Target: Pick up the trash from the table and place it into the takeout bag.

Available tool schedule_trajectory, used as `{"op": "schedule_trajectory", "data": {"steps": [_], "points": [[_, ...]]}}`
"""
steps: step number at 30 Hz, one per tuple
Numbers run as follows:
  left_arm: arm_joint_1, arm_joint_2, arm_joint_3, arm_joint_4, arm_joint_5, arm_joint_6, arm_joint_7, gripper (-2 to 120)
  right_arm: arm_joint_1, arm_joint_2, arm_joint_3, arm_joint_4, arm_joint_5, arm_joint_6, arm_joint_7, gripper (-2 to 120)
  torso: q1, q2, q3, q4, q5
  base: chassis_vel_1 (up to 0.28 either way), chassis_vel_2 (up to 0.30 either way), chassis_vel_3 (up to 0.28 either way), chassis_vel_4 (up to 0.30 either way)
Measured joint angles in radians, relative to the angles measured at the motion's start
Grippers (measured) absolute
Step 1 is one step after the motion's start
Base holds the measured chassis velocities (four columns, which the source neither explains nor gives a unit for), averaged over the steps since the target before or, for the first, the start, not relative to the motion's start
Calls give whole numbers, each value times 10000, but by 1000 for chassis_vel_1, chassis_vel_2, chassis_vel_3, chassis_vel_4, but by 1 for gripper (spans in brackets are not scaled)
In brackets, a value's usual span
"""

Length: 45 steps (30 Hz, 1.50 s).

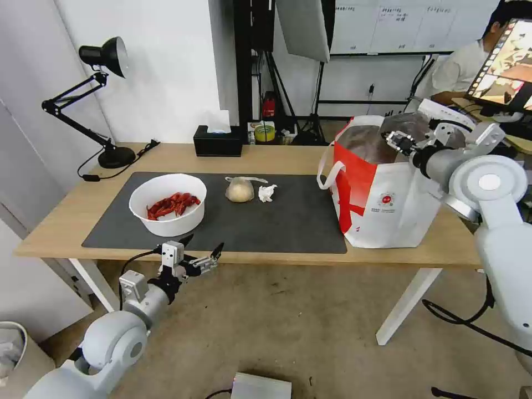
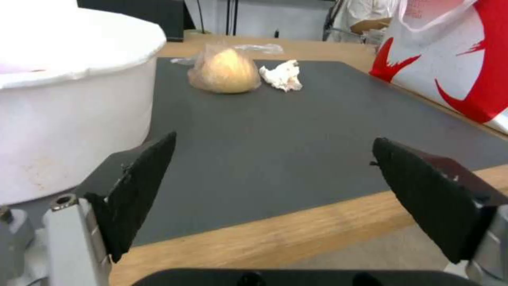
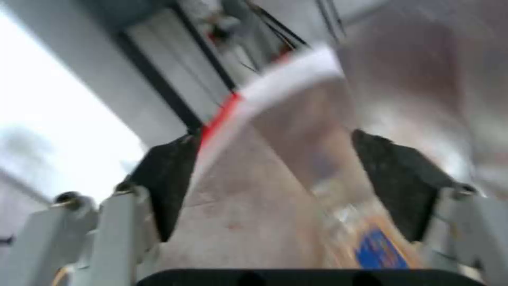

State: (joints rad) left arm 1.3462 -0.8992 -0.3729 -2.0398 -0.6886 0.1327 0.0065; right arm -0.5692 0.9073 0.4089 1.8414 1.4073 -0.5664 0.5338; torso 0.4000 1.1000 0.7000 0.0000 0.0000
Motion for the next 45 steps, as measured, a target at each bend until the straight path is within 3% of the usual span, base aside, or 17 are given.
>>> {"op": "schedule_trajectory", "data": {"steps": [3,6,7,13,20,22,25,32,39,45], "points": [[-20,-2,-4,-22,-4,7,-9,100,196,-331,-530,246,-1568,408,-1746,93,0,0,0,0,0,0,0,0,0],[-20,-2,-4,-22,-4,7,-9,100,196,-331,-530,246,-1568,408,-1746,93,0,0,0,0,0,0,0,0,0],[-79,23,36,-23,-14,12,-15,100,295,-560,-781,535,-2124,492,-2554,99,0,0,0,4,-3,0,0,0,0],[-207,184,60,106,-119,13,-8,100,-766,-1438,-751,1522,-2875,504,-4559,100,0,0,0,-1,-1,0,0,0,0],[-210,193,-158,223,-130,0,-8,100,-2443,-1816,-514,2423,-3747,1019,-5898,100,0,0,0,0,1,0,0,0,0],[-194,193,-222,223,-120,-8,-45,100,-2807,-1818,-473,2589,-3983,1283,-5927,100,0,0,-1,-1,0,0,0,0,0],[-135,217,-394,223,-95,-24,-91,100,-4098,-1721,-456,2920,-4870,2413,-5904,100,0,0,0,-2,2,0,0,0,0],[181,164,-733,217,102,-82,-270,100,-5638,-1307,-445,3284,-5794,2867,-5781,100,-1,0,-1,0,-1,0,0,0,0],[427,47,-926,172,386,-126,-984,100,-7204,-539,-498,3287,-6928,3744,-5304,100,-1,1,0,-1,0,0,0,0,0],[499,10,-941,140,375,-126,-1213,100,-7430,-344,-483,3282,-7076,3969,-5097,100,-1,0,-1,-2,1,0,0,0,0]]}}
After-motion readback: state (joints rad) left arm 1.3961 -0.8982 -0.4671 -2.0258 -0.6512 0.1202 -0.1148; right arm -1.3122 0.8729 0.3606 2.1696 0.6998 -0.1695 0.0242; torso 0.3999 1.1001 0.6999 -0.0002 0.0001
